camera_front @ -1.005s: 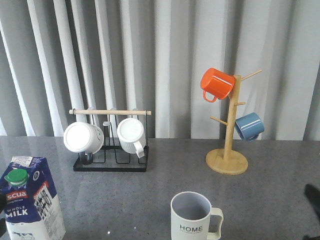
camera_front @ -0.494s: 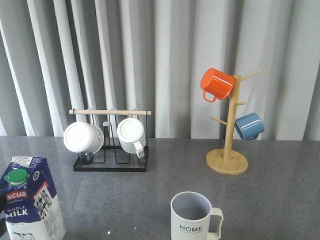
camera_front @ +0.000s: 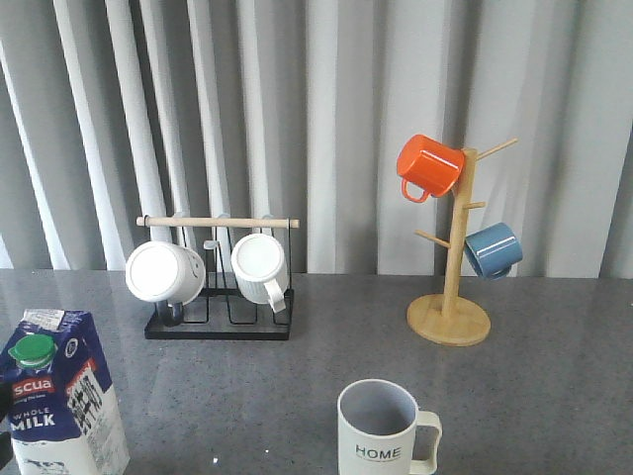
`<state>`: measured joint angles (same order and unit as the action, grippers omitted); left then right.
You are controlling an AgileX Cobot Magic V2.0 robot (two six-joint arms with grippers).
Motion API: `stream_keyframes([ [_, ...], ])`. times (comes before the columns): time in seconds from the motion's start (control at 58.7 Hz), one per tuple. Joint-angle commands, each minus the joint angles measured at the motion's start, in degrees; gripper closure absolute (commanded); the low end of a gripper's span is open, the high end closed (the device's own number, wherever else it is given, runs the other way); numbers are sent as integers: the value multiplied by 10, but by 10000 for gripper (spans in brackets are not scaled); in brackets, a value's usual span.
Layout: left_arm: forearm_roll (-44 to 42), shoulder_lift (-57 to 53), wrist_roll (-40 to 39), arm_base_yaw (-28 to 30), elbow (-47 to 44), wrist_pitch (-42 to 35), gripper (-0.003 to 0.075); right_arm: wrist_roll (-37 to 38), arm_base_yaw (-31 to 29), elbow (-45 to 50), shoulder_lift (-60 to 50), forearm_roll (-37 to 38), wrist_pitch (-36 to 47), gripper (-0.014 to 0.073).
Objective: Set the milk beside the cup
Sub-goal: 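Lower the left gripper around the top of the milk carton, then close the left gripper on the carton top and lift it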
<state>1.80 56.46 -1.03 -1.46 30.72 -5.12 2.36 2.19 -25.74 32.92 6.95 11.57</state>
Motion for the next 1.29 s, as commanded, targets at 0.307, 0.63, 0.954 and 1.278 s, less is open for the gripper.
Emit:
stream_keyframes([
  [0.307, 4, -3, -80, -15, 20, -72, 223, -2, -3, -15, -1, 4, 39, 604],
  [0.63, -36, -7, -92, -56, 20, -148, -11, -2, -3, -15, -1, 4, 39, 604],
  [0.954, -36, 70, -92, -56, 47, -210, -2, -2, -3, -15, -1, 4, 39, 604],
  [1.278, -18, 158, -93, -56, 47, -221, 1, -2, -3, -15, -1, 4, 39, 604],
])
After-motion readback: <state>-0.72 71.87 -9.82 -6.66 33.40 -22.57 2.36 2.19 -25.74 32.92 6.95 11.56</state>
